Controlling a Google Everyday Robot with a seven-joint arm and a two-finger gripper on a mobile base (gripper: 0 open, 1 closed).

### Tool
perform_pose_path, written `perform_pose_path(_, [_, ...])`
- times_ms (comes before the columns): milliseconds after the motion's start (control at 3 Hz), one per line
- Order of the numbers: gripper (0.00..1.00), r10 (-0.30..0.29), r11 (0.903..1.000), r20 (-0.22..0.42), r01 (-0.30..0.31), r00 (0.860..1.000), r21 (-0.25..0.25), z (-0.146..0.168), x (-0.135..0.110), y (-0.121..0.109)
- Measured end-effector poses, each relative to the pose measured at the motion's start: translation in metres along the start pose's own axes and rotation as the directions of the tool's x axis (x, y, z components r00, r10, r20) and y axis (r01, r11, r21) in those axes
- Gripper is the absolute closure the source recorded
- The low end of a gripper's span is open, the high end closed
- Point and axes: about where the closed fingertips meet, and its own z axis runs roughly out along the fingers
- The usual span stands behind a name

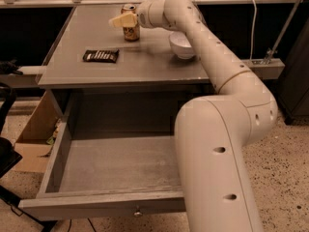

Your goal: Place orange can into top drawer

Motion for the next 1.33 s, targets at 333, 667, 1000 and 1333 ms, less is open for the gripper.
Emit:
perform_pose_path(333, [0.18, 0.001, 1.0000, 0.000, -0.001, 1.000, 0.001, 0.000, 0.000, -0.001])
perform_pose_path(667, [0.43, 0.001, 1.0000, 0.000, -0.001, 1.000, 0.001, 0.000, 0.000, 0.000])
perform_pose_path(1000, [0.65, 0.001, 1.0000, 0.000, -0.001, 1.000, 0.001, 0.000, 0.000, 0.000])
perform_pose_path(1333, [0.96, -0.017, 0.9973, 0.020, 0.019, 1.000, -0.070, -0.021, -0.016, 0.008])
